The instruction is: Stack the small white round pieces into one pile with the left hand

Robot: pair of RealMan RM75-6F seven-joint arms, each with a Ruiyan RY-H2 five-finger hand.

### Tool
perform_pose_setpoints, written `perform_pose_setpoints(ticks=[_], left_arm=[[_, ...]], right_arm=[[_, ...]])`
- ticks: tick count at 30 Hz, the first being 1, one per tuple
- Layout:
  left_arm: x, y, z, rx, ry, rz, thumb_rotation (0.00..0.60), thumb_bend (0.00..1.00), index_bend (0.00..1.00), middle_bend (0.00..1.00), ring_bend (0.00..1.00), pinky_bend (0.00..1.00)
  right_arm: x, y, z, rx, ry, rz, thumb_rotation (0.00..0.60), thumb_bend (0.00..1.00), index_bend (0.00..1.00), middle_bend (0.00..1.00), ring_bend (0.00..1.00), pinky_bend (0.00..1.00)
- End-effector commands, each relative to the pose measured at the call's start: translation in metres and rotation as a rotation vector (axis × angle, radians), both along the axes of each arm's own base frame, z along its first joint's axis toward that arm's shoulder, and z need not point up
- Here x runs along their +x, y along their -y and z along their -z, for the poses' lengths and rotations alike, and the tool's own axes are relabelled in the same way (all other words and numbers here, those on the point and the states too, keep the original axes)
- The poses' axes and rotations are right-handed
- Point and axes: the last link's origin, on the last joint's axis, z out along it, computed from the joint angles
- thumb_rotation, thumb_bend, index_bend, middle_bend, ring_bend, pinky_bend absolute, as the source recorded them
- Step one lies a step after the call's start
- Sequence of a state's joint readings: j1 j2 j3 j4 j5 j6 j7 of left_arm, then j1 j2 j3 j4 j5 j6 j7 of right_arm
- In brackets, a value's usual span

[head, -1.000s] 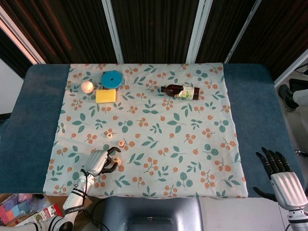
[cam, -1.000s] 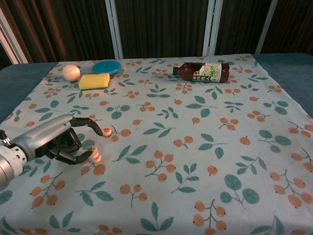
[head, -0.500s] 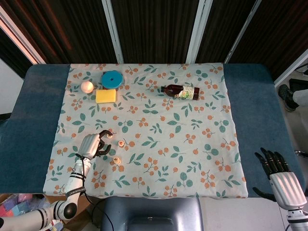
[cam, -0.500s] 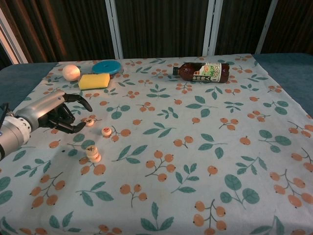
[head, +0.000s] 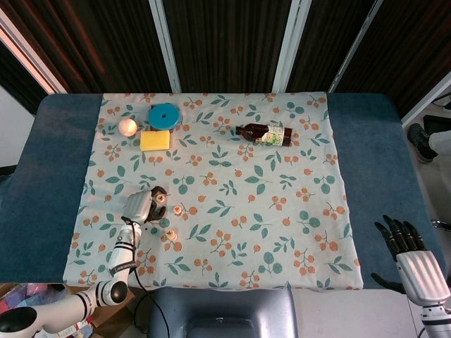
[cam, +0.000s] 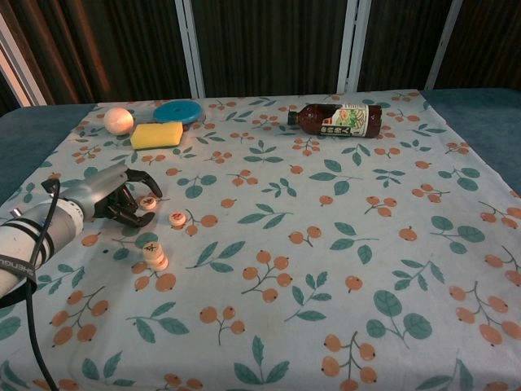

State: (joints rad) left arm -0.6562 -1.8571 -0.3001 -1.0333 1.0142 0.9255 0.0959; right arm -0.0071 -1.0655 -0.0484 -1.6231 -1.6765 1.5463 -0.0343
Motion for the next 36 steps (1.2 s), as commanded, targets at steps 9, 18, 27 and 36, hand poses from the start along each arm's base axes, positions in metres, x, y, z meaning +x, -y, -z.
perform_pose_setpoints(ticks=[9, 18, 27, 36], left_arm=[[-0.0034, -0.0038, -0.0024, 0.016, -0.005, -0.007, 0.6, 0.4, 0.38, 1.0, 1.0, 1.0], [-0.0071, -0.0056, 0.0022, 0.011, -0.018, -0.015, 0.6, 0.4, 0.43, 1.0, 1.0, 1.0], [-0.0061, -0.0049, 0.0026, 0.013, -0.016, -0.009, 0.6, 0.4, 0.49, 1.0, 1.0, 1.0], [-0.003, -0.0023, -0.0034, 0.023, 0.004, 0.009, 0.6, 0.4, 0.53, 1.0, 1.0, 1.0]], right_arm=[[-0.0001, 0.0001, 0.0, -0.001, 0.001, 0.001, 0.6, 0.07, 0.0, 0.0, 0.0, 0.0], [-0.0004, 0.0001, -0.001, -0.007, 0.001, 0.003, 0.6, 0.07, 0.0, 0.0, 0.0, 0.0], [-0.0004, 0.0, -0.0009, -0.005, 0.0, 0.002, 0.6, 0.07, 0.0, 0.0, 0.0, 0.0], [-0.0003, 0.0004, 0.0, -0.004, -0.002, 0.003, 0.6, 0.07, 0.0, 0.0, 0.0, 0.0]])
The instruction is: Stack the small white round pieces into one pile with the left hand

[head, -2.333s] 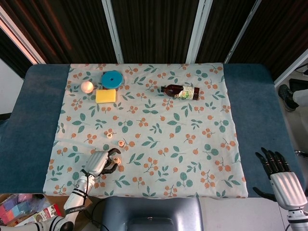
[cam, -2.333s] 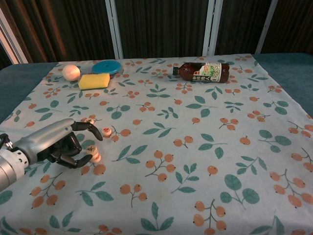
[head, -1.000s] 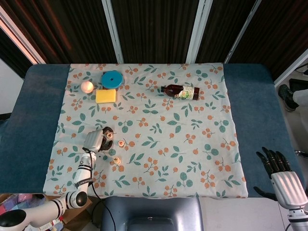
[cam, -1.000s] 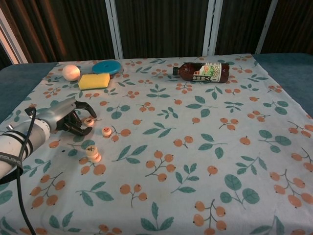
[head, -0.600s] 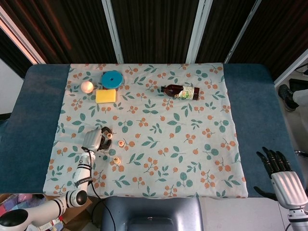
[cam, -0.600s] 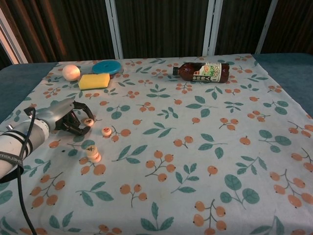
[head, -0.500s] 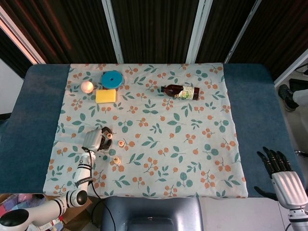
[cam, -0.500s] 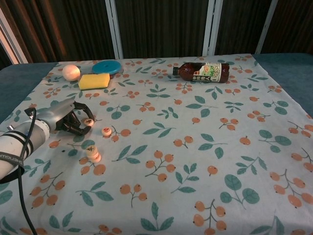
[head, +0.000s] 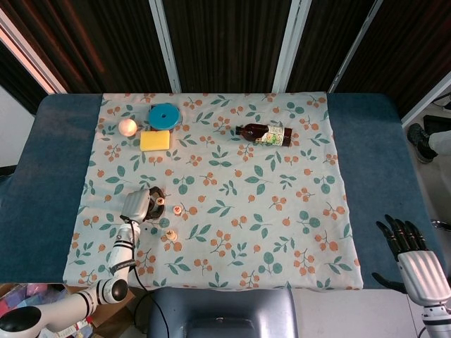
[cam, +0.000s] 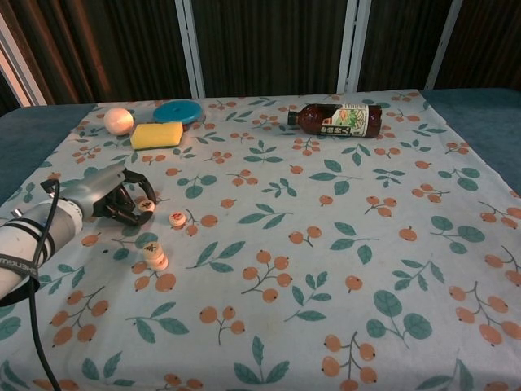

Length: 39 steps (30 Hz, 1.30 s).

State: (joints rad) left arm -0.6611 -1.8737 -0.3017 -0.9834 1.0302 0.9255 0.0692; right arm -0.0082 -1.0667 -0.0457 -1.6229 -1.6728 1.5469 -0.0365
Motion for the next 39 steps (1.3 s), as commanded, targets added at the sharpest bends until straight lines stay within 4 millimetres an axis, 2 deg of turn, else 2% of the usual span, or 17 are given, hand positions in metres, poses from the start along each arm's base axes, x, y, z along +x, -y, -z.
perform_pose_setpoints(ticks=[1, 6, 13, 21, 27, 39], left_arm=[[0.004, 0.003, -0.006, 0.01, 0.021, 0.021, 0.6, 0.4, 0.53, 1.0, 1.0, 1.0], [0.016, 0.016, -0.022, 0.011, 0.081, 0.073, 0.6, 0.4, 0.53, 1.0, 1.0, 1.0], [0.03, 0.064, -0.045, -0.07, 0.168, 0.146, 0.6, 0.4, 0.53, 1.0, 1.0, 1.0], [0.042, 0.099, -0.047, -0.134, 0.199, 0.192, 0.6, 0.4, 0.53, 1.0, 1.0, 1.0], [0.039, 0.103, -0.04, -0.148, 0.172, 0.184, 0.6, 0.4, 0.52, 1.0, 1.0, 1.0], [0.032, 0.097, -0.03, -0.14, 0.143, 0.164, 0.6, 0.4, 0.51, 1.0, 1.0, 1.0]], right_arm=[[0.0, 0.0, 0.001, 0.003, -0.002, 0.0, 0.6, 0.07, 0.0, 0.0, 0.0, 0.0], [0.0, 0.0, 0.002, 0.008, -0.007, -0.001, 0.6, 0.07, 0.0, 0.0, 0.0, 0.0], [0.001, 0.0, 0.004, 0.017, -0.009, -0.006, 0.6, 0.07, 0.0, 0.0, 0.0, 0.0], [0.003, -0.002, 0.003, 0.015, 0.002, -0.015, 0.6, 0.07, 0.0, 0.0, 0.0, 0.0], [0.002, -0.004, 0.001, 0.015, 0.007, -0.021, 0.6, 0.07, 0.0, 0.0, 0.0, 0.0], [0.002, -0.003, 0.001, 0.012, 0.008, -0.018, 0.6, 0.07, 0.0, 0.0, 0.0, 0.0]])
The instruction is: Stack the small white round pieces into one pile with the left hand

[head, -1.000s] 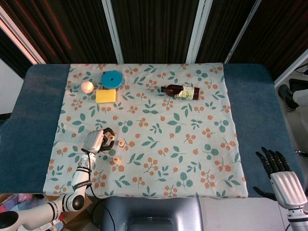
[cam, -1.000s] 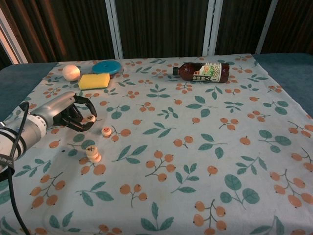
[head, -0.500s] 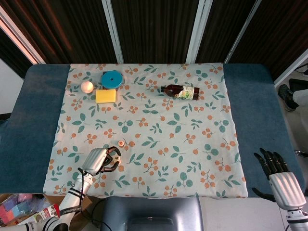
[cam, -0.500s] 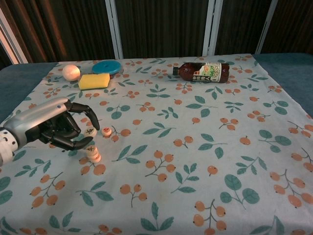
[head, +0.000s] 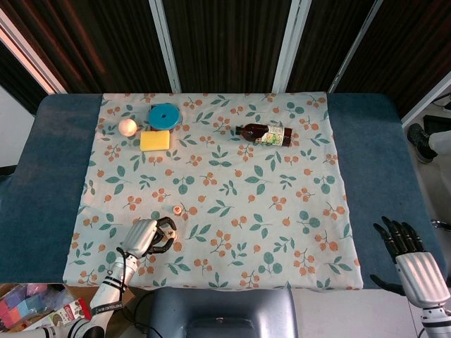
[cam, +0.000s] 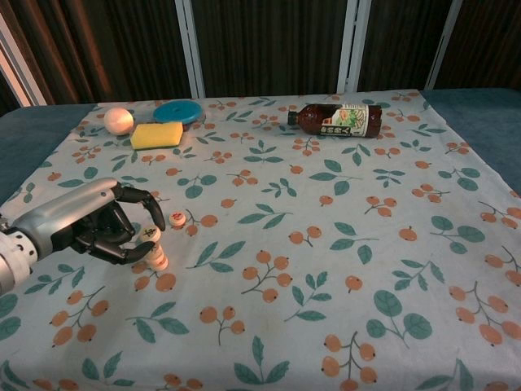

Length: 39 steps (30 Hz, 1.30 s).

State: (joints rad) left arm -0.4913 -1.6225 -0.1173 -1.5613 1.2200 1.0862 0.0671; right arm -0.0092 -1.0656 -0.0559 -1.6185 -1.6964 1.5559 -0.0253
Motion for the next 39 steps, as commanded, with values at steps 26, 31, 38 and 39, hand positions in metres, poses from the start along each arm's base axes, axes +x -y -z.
perform_pose_setpoints(ticks=[26, 31, 38, 39], left_arm=[[-0.011, -0.009, 0.01, -0.002, -0.054, -0.009, 0.6, 0.41, 0.48, 1.0, 1.0, 1.0], [-0.013, -0.008, 0.009, -0.005, -0.056, -0.012, 0.6, 0.41, 0.47, 1.0, 1.0, 1.0], [-0.012, -0.008, 0.011, -0.012, -0.055, -0.012, 0.6, 0.41, 0.45, 1.0, 1.0, 1.0], [-0.011, -0.007, 0.011, -0.012, -0.054, -0.009, 0.6, 0.41, 0.45, 1.0, 1.0, 1.0]], right_arm=[[0.0, 0.0, 0.0, -0.002, -0.001, 0.003, 0.6, 0.07, 0.0, 0.0, 0.0, 0.0], [0.0, 0.0, 0.001, -0.001, -0.001, 0.003, 0.6, 0.07, 0.0, 0.0, 0.0, 0.0], [0.0, 0.0, 0.0, -0.004, 0.001, 0.003, 0.6, 0.07, 0.0, 0.0, 0.0, 0.0], [0.0, 0.0, 0.0, -0.004, 0.001, 0.003, 0.6, 0.07, 0.0, 0.0, 0.0, 0.0]])
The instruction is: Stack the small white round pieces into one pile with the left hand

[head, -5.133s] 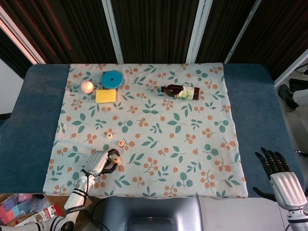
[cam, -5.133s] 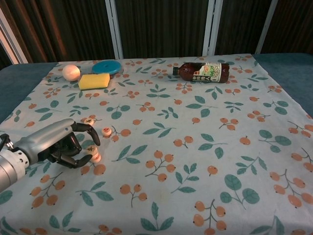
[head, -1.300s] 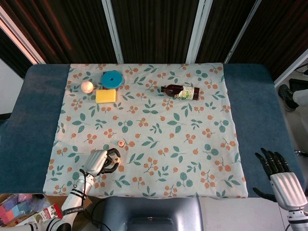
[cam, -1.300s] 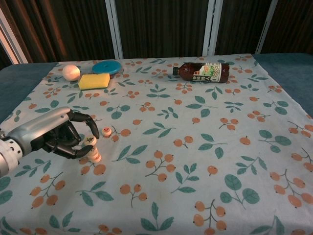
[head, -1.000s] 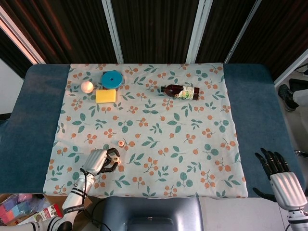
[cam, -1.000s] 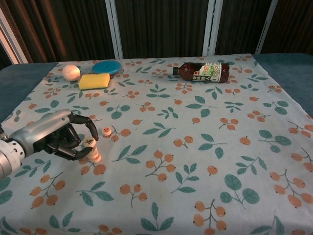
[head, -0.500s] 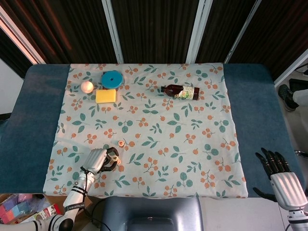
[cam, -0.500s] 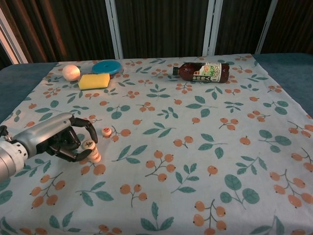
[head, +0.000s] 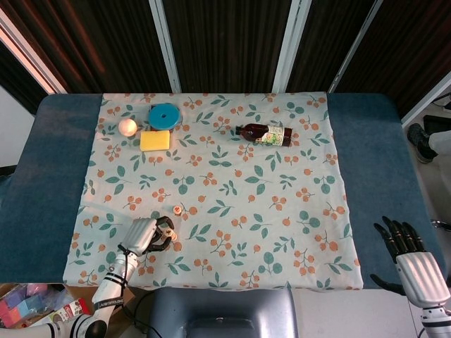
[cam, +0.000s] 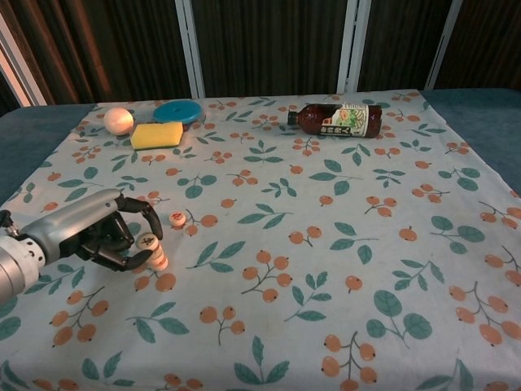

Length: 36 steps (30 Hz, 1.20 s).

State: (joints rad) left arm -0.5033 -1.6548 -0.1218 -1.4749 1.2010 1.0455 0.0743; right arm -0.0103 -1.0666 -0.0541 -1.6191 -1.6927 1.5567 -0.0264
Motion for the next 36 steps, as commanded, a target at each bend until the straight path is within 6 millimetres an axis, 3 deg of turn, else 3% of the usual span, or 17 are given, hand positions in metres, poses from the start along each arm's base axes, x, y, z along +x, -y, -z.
perform_pose_setpoints(ticks=[1, 15, 27, 31, 36], left_arm=[[0.001, 0.001, 0.0, 0.0, 0.0, 0.008, 0.6, 0.41, 0.45, 1.0, 1.0, 1.0], [0.002, 0.003, -0.002, -0.006, 0.006, 0.016, 0.6, 0.41, 0.39, 1.0, 1.0, 1.0], [0.004, -0.001, -0.028, -0.006, 0.046, 0.01, 0.6, 0.41, 0.31, 1.0, 1.0, 1.0], [-0.001, -0.014, -0.036, 0.022, 0.07, -0.03, 0.6, 0.41, 0.31, 1.0, 1.0, 1.0], [-0.01, -0.05, -0.038, 0.082, 0.101, -0.115, 0.6, 0.41, 0.34, 1.0, 1.0, 1.0]], right_arm=[[0.0, 0.0, 0.0, 0.001, 0.0, 0.001, 0.6, 0.07, 0.0, 0.0, 0.0, 0.0], [0.0, 0.0, 0.0, -0.002, 0.0, -0.001, 0.6, 0.07, 0.0, 0.0, 0.0, 0.0], [0.0, -0.001, -0.001, 0.0, 0.002, -0.002, 0.6, 0.07, 0.0, 0.0, 0.0, 0.0], [0.0, -0.001, -0.001, -0.002, 0.001, -0.003, 0.6, 0.07, 0.0, 0.0, 0.0, 0.0], [0.0, -0.001, 0.0, 0.0, -0.007, -0.002, 0.6, 0.07, 0.0, 0.0, 0.0, 0.0]])
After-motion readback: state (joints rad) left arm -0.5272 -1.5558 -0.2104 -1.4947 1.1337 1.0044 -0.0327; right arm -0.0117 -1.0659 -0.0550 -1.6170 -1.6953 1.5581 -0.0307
